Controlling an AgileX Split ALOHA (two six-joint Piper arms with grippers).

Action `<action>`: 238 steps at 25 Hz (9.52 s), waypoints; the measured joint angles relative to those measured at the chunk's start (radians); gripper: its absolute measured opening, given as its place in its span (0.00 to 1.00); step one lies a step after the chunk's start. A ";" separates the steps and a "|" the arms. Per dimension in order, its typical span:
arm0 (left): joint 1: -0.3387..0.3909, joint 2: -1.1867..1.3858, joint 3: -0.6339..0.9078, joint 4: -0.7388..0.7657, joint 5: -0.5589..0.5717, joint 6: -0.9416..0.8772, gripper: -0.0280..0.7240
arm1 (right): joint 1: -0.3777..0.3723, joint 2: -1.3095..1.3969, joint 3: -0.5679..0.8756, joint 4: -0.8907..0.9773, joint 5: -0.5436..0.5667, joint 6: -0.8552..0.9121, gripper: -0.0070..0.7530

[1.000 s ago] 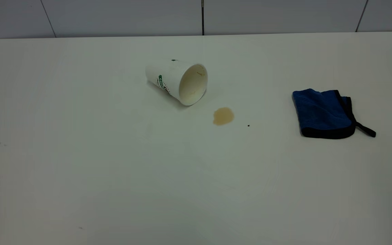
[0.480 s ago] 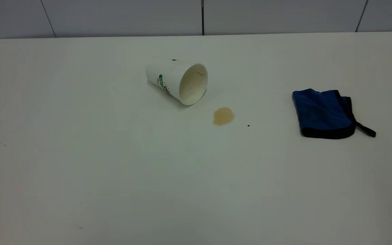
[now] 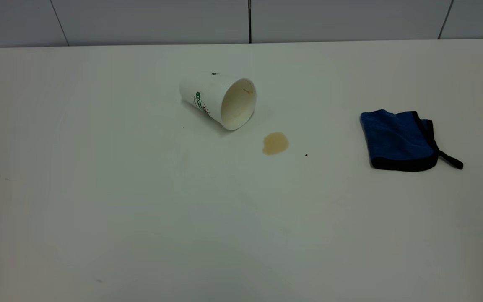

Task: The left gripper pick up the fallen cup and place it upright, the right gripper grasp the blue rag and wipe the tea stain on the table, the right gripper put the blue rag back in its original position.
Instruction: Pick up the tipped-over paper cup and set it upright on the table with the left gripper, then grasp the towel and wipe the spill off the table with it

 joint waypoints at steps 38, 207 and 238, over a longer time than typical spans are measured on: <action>-0.634 1.906 -0.986 0.348 -0.460 -0.195 0.80 | 0.000 0.000 0.000 0.001 0.000 0.000 0.71; -0.250 0.245 0.052 -0.019 0.158 0.034 0.66 | 0.000 0.000 0.000 0.001 0.000 0.000 0.71; -0.009 -0.262 0.055 -0.015 0.171 0.031 0.66 | 0.000 0.000 0.000 0.001 0.000 0.000 0.71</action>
